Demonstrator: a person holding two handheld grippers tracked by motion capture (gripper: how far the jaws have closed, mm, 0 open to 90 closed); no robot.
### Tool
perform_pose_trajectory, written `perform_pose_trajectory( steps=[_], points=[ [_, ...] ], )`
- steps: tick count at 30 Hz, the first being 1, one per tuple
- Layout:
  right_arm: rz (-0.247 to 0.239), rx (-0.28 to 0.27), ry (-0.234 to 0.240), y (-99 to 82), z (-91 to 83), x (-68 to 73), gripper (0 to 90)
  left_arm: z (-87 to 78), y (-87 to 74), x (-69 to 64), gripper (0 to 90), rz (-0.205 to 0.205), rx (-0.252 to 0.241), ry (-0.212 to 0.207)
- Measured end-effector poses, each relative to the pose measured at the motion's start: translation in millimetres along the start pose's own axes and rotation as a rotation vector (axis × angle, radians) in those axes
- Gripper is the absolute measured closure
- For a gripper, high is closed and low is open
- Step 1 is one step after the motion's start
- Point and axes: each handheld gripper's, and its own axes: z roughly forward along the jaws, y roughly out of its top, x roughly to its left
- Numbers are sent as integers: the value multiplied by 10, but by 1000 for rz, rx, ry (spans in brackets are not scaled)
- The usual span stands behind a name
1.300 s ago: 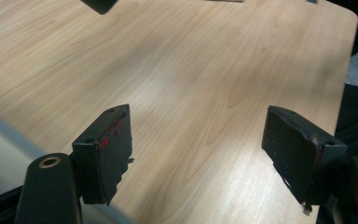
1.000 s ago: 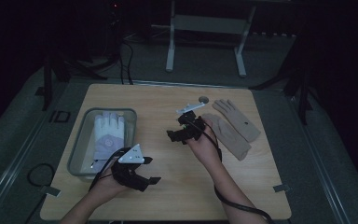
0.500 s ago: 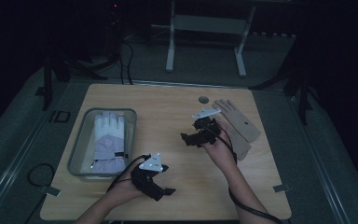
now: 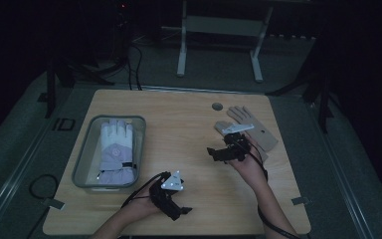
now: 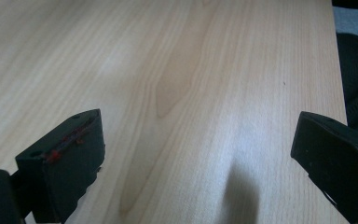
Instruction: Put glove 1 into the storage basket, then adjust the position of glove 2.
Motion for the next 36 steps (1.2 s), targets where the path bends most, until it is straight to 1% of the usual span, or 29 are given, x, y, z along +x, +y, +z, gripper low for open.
perform_pose_trajectory(
  steps=[1,2,4,6,8,10,12,13,15,18,21,24,26,27,28,30,31,33,34,36],
  points=[
    [-6,0,-7,-34,-5,-22,100,3,-18,-2,30,4,-5,4],
    [-2,-2,-19,-67,-10,-42,101,5,-31,-5,30,5,-7,7],
    [-10,7,-16,-132,-19,-91,108,7,-66,-15,31,7,-8,4],
    [-28,-10,-34,-201,-63,-148,141,4,-105,-29,33,9,-8,15],
    [-30,-13,-28,-250,-97,-215,164,-7,-141,-34,33,13,-16,16],
    [-37,-12,-38,-307,-144,-298,214,-18,-163,-32,33,29,2,21],
    [-38,-8,-54,-344,-179,-362,238,-26,-174,-41,33,35,8,26],
    [-36,-11,-54,-363,-202,-399,245,-29,-177,-46,33,38,7,21],
    [-38,-12,-71,-397,-241,-473,266,-27,-178,-54,33,44,6,17],
    [-41,-13,-100,-433,-278,-587,286,-22,-175,-67,33,69,15,17],
    [-29,-4,-115,-447,-290,-700,290,-17,-181,-75,33,83,11,9],
    [-12,8,-112,-439,-265,-786,301,-4,-185,-86,41,101,32,9],
    [-1,28,-108,-424,-226,-834,305,3,-184,-92,41,97,38,3],
    [-2,33,-109,-415,-206,-852,321,0,-184,-96,41,99,41,2],
    [-7,50,-100,-399,-177,-872,341,0,-185,-97,40,97,42,0],
    [-9,56,-100,-382,-143,-896,366,4,-188,-100,40,88,47,-10],
    [-15,59,-94,-374,-115,-913,403,8,-190,-103,40,90,48,-10],
    [-31,71,-77,-359,-48,-936,405,12,-194,-101,40,92,46,-9],
    [-39,75,-81,-354,-12,-944,407,11,-195,-97,40,89,41,-12],
    [-58,88,-69,-343,71,-968,410,4,-199,-83,41,86,35,-17]
  ],
)
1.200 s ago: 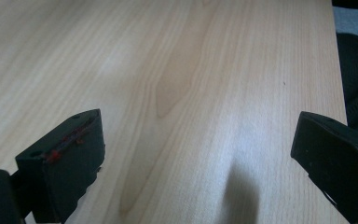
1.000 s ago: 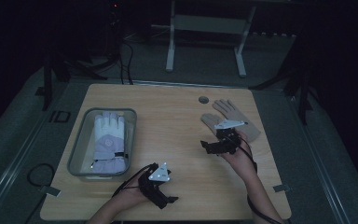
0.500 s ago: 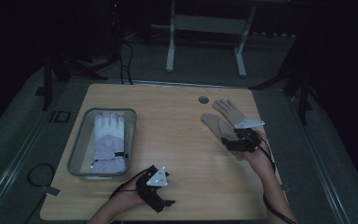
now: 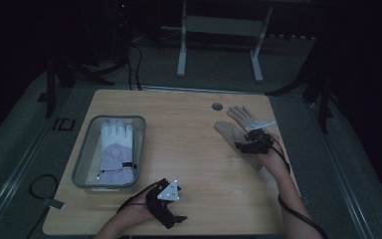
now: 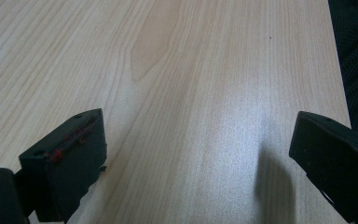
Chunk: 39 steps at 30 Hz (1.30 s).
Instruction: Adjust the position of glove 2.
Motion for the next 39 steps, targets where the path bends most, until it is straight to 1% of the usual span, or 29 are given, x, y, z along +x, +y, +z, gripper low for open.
perform_pose_trajectory(
  steps=[2,4,5,6,7,9,10,11,12,13,15,16,17,18,19,21,22,25,26,28,30,31,33,34,35,39],
  points=[
    [-9,5,-6,13,45,-29,415,-1,-5,9,41,-10,-10,3],
    [-5,-6,2,23,97,-86,420,-1,-11,23,41,-20,-16,-1],
    [-9,-24,25,19,123,-114,422,-3,-15,31,40,-19,-15,0],
    [-12,-34,37,13,155,-135,429,-2,-17,34,41,-22,-14,1],
    [-20,-24,26,6,192,-151,442,-3,-17,35,40,-25,-16,-2],
    [-34,1,25,-25,273,-175,456,-5,-14,29,40,-19,-20,-12],
    [-31,42,17,-54,334,-191,467,-5,-14,27,40,-18,-21,-11],
    [-19,45,22,-75,358,-201,483,-5,-14,28,40,-18,-22,-10],
    [16,29,46,-93,364,-222,493,-4,-16,29,40,-18,-22,-11],
    [19,15,47,-113,365,-224,501,-4,-19,29,40,-13,-19,-7],
    [31,-6,44,-138,361,-219,546,-2,-23,27,40,-7,-16,-2],
    [30,-11,40,-144,360,-208,567,-3,-22,25,39,-7,-15,-4],
    [30,-11,40,-144,360,-208,567,-3,-22,25,39,-7,-15,-4],
    [40,-11,34,-144,358,-195,591,-5,-19,17,39,-5,-20,-5],
    [56,-6,13,-122,358,-135,697,-5,-18,18,39,-5,-20,-6],
    [52,-4,-4,-107,364,-82,735,-1,-19,19,39,-8,-21,-8],
    [65,-2,-11,-100,366,-65,753,0,-20,19,38,-9,-22,-6],
    [120,7,-32,-67,358,1,773,-1,-18,16,38,-7,-23,-9],
    [141,6,-24,-55,354,29,775,-3,-16,16,38,-7,-24,-7],
    [190,4,-23,-38,358,84,776,-9,-14,18,38,-6,-28,-7],
    [236,-14,-14,-16,355,151,776,-11,-15,15,38,-9,-34,-7],
    [251,-19,-11,5,354,199,777,-11,-15,12,38,-8,-33,-8],
    [262,-29,-18,70,346,333,777,-8,-12,7,38,-6,-32,-6],
    [275,-33,-18,109,340,401,777,-8,-11,7,38,-4,-31,-8],
    [285,-43,-9,154,334,471,777,-8,-9,8,38,-5,-32,-7],
    [312,-66,-35,334,326,762,778,-16,-6,0,38,-6,-39,-8]
  ],
)
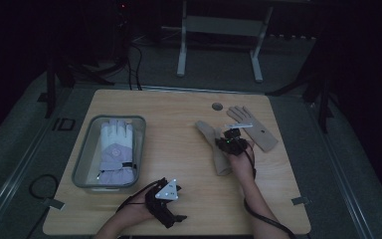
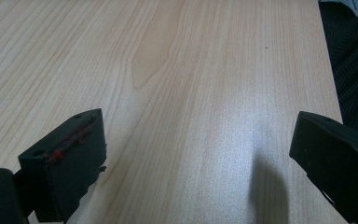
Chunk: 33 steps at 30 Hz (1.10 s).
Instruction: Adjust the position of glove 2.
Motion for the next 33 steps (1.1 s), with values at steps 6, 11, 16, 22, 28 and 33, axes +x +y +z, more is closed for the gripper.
perform_pose_trajectory(
  steps=[6,11,16,22,28,33],
  points=[
    [60,-45,-78,119,-38,374,779,3,-1,-8,38,9,0,-3],
    [143,-57,-147,103,4,503,779,-3,2,3,38,9,-6,-6],
    [158,7,-144,-24,258,510,768,-5,-1,1,38,12,-6,-8],
    [124,21,-87,-116,362,500,619,3,-9,12,39,7,-1,-12],
    [42,16,-31,-60,282,459,497,1,-9,3,39,6,-6,-14],
    [-74,7,14,11,168,347,574,8,-11,-1,39,0,-4,-20]
  ],
)
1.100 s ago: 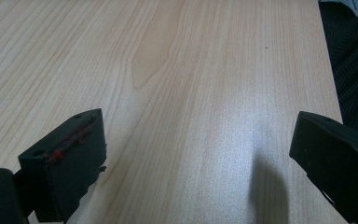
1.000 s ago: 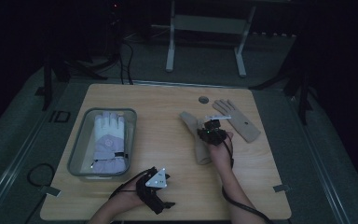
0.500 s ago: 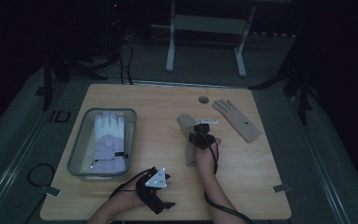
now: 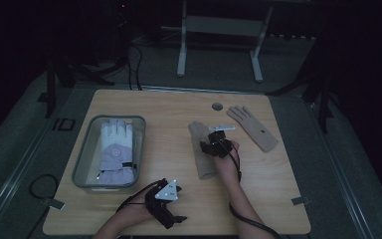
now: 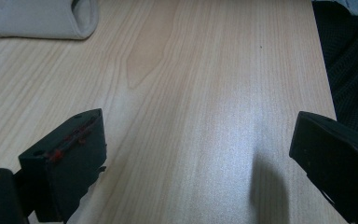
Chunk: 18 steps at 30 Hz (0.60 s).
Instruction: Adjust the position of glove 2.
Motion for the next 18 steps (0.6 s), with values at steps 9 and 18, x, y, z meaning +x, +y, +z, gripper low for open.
perform_pose_trajectory(
  steps=[9,18],
  points=[
    [-203,85,112,-124,-149,-141,900,10,1,-5,39,10,1,-7],
    [-138,70,48,-384,-105,-1,898,13,-1,-13,39,4,-2,-6]
  ],
)
